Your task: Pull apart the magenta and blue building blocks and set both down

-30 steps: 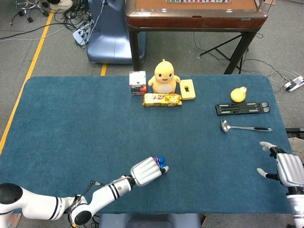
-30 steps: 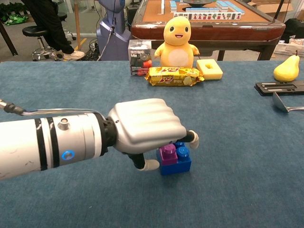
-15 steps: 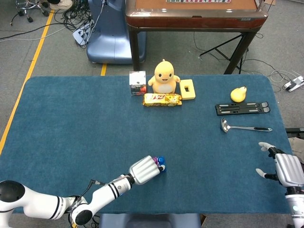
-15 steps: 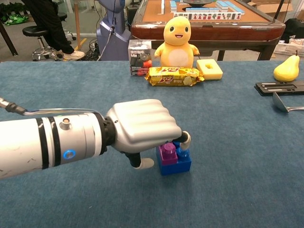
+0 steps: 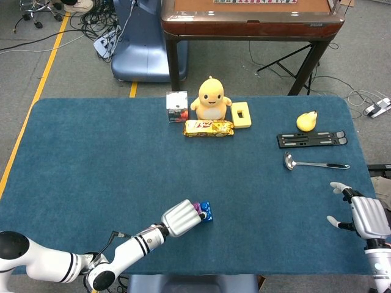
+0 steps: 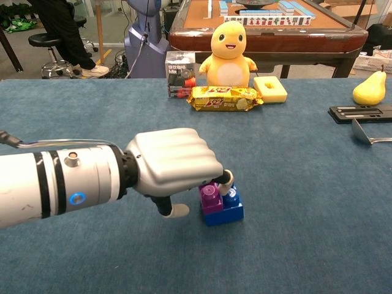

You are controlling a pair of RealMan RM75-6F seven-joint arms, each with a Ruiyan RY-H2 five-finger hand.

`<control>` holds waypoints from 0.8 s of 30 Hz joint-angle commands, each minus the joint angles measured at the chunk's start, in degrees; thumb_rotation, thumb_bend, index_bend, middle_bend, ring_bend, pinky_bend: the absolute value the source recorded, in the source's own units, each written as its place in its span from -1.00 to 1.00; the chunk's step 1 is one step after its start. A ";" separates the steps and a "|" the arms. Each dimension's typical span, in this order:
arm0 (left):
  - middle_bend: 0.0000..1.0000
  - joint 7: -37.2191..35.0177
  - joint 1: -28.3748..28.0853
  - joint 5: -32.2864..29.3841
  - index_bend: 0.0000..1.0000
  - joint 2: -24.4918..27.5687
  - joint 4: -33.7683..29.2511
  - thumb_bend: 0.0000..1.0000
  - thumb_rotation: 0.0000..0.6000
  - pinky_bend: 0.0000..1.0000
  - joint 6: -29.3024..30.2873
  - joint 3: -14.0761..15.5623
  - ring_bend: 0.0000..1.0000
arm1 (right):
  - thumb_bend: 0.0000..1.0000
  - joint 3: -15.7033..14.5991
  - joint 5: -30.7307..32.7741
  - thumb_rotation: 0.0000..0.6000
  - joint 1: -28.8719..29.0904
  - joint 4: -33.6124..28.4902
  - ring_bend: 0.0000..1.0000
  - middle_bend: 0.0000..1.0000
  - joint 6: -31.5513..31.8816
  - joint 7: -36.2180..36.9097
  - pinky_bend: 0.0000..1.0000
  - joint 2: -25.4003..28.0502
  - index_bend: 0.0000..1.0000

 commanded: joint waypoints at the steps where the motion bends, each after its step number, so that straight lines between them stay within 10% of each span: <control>1: 1.00 -0.34 -0.02 0.02 -0.19 0.14 -0.10 -0.33 1.00 1.00 0.19 0.21 1.00 | -1.00 -0.02 0.01 1.00 0.00 0.05 -0.21 -0.33 -0.02 0.01 0.29 -0.04 -0.51; 24: 1.00 -4.78 2.36 2.38 0.27 5.41 -3.74 -0.33 1.00 1.00 3.30 3.19 1.00 | -1.00 0.13 -0.29 1.00 0.40 0.03 -0.21 -0.33 -0.13 -0.02 0.29 -0.25 -0.51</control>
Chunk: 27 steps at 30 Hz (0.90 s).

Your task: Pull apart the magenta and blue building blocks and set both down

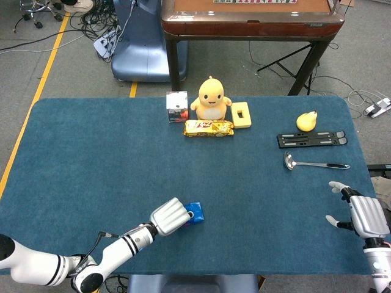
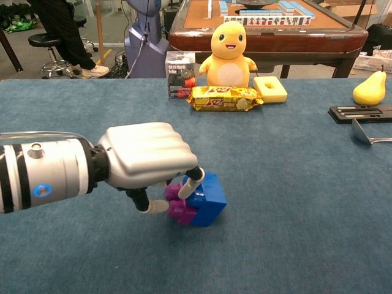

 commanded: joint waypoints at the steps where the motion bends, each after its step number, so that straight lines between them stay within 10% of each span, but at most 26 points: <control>1: 1.00 -0.59 0.53 0.70 0.27 0.60 -0.56 -0.33 1.00 1.00 0.62 0.35 1.00 | -1.00 0.05 -0.04 1.00 0.07 -0.13 -0.21 -0.33 0.02 -0.10 0.29 0.01 -0.51; 20: 1.00 -7.18 8.11 5.71 -0.12 7.10 -5.63 -0.33 1.00 1.00 10.80 -0.19 0.97 | -1.00 1.58 -0.07 1.00 1.45 -3.61 -0.21 -0.28 0.37 -1.17 0.31 0.02 -0.51; 27: 1.00 -10.99 12.26 7.39 -0.32 7.43 -5.16 -0.42 1.00 1.00 16.13 -1.07 0.83 | -1.00 2.64 -0.48 1.00 3.74 -8.47 0.40 0.37 -1.28 -2.86 0.70 -0.01 -0.51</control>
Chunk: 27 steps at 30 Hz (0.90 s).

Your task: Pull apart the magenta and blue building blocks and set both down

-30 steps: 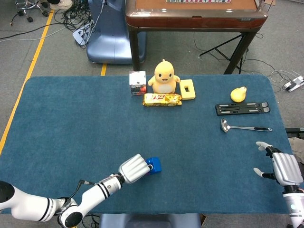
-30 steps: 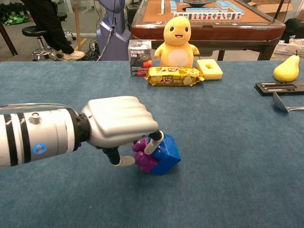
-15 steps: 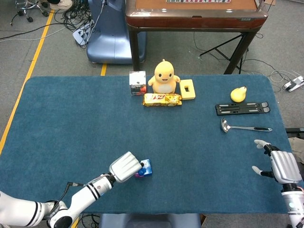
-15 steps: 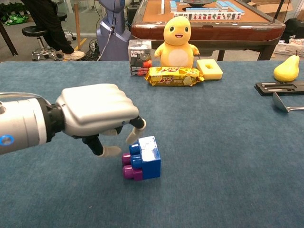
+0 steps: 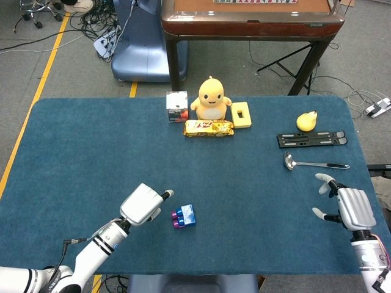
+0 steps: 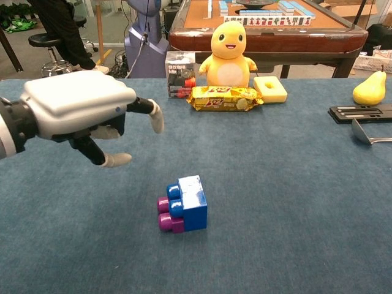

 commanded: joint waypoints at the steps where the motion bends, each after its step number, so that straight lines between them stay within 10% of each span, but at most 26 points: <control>1: 0.98 -2.13 2.13 1.15 -0.36 0.22 0.57 -0.45 1.00 1.00 2.31 -0.29 0.78 | -1.00 0.69 -0.08 1.00 1.66 -2.53 0.50 0.47 -1.59 -1.18 0.78 -0.07 -0.51; 14: 0.03 -5.88 9.48 1.18 -0.89 5.34 -1.17 -0.65 1.00 0.76 7.22 0.90 0.18 | -1.00 3.71 3.19 1.00 10.04 -11.34 1.00 1.00 -10.07 -8.03 1.00 -2.08 -0.51; 27: -0.06 -11.23 14.55 3.36 -0.87 5.42 2.49 -0.66 1.00 0.60 8.69 1.43 0.14 | -1.00 4.87 9.55 1.00 16.92 -13.69 1.00 1.00 -15.04 -15.68 1.00 -8.07 -0.51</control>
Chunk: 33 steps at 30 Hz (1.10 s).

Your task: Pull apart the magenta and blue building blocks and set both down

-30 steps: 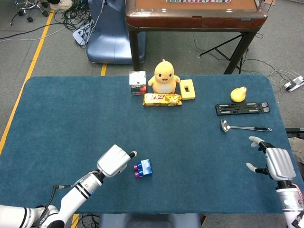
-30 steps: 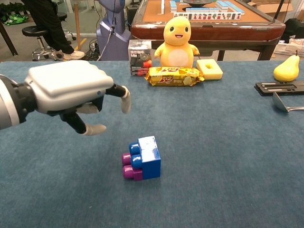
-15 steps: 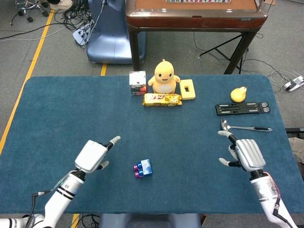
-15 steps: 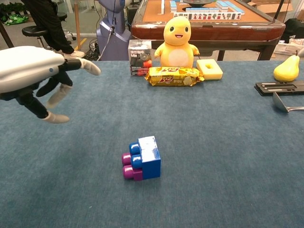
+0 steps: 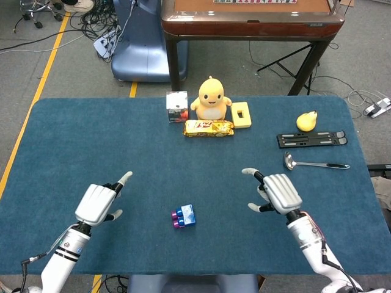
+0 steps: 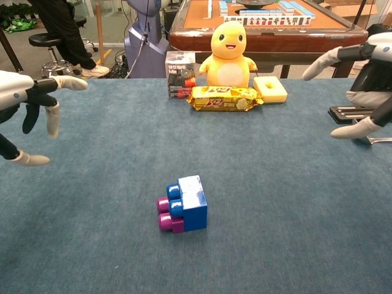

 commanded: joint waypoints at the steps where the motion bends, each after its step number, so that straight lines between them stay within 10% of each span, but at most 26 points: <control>1: -0.06 -0.50 0.64 0.48 -0.87 -0.13 0.64 -0.66 1.00 0.60 0.09 0.03 0.14 | -1.00 0.08 1.36 1.00 1.46 0.07 1.00 1.00 -1.03 -1.60 1.00 -1.62 -0.51; 33: -0.06 -2.22 4.83 2.78 -0.84 -0.43 2.68 -0.65 1.00 0.60 -2.24 -1.71 0.16 | -1.00 -2.76 15.68 1.00 12.85 3.12 1.00 1.00 -7.57 -10.24 1.00 -14.69 -0.57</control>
